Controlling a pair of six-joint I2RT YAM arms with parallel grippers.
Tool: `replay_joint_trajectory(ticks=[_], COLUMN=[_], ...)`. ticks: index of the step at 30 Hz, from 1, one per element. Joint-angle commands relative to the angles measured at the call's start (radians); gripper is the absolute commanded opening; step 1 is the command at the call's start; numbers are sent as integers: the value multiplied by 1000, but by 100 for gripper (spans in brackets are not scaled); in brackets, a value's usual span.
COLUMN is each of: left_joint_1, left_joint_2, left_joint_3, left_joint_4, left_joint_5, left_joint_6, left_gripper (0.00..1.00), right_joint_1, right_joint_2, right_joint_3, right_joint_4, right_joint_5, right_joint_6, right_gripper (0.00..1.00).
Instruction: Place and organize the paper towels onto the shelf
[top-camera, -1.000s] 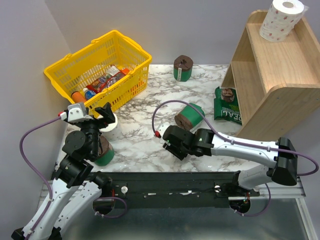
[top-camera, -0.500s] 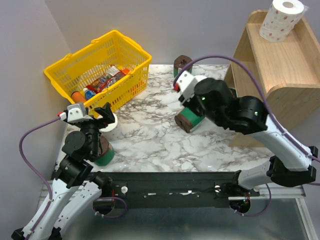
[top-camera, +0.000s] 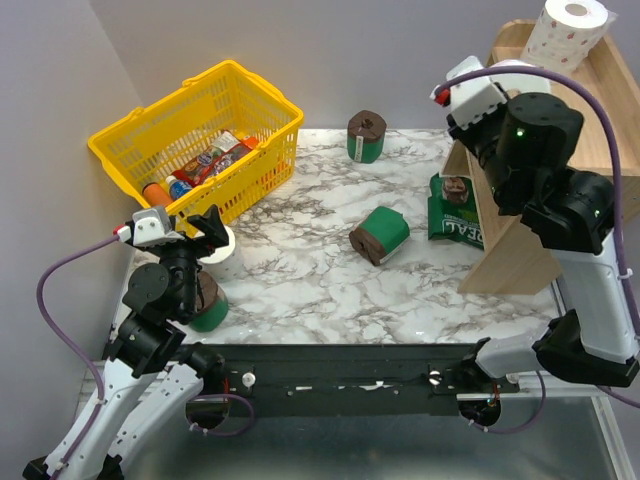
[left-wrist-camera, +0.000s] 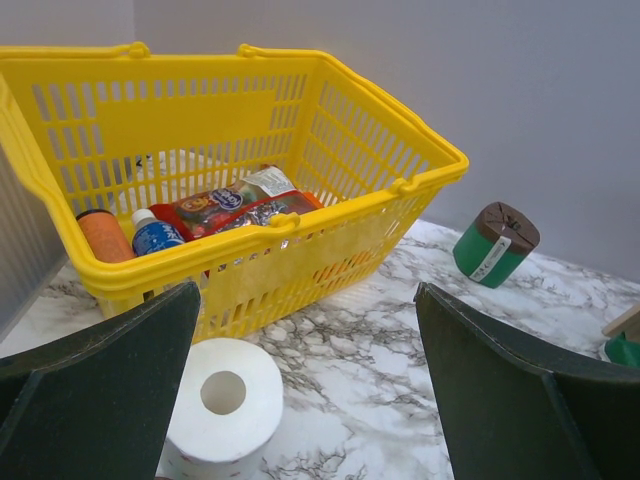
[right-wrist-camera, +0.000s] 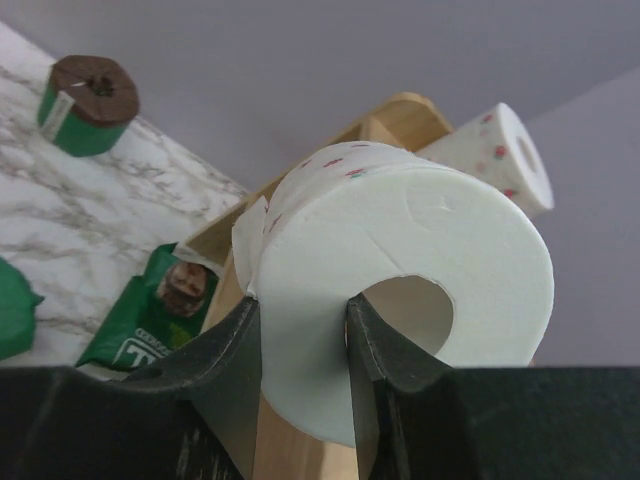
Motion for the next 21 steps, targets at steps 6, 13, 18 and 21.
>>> replay_joint_trajectory(ticks=[6, 13, 18, 21], left_joint_1=[5, 5, 5, 5], left_joint_2=[-10, -1, 15, 21], left_joint_3=[-13, -15, -12, -14], left_joint_4=[15, 17, 17, 17], left_joint_5=[-32, -27, -21, -21], left_joint_6=[-11, -11, -12, -11], left_gripper=[99, 99, 99, 99], right_joint_1=[-182, -329, -409, -427], right_joint_2=[-70, -72, -49, -24], right_joint_3=[-6, -32, -37, -16], right_joint_4=[190, 167, 164, 156], right_joint_5=[69, -63, -135, -168], right_joint_6=[-177, -131, -123, -109], right_gripper=[38, 40, 40, 40])
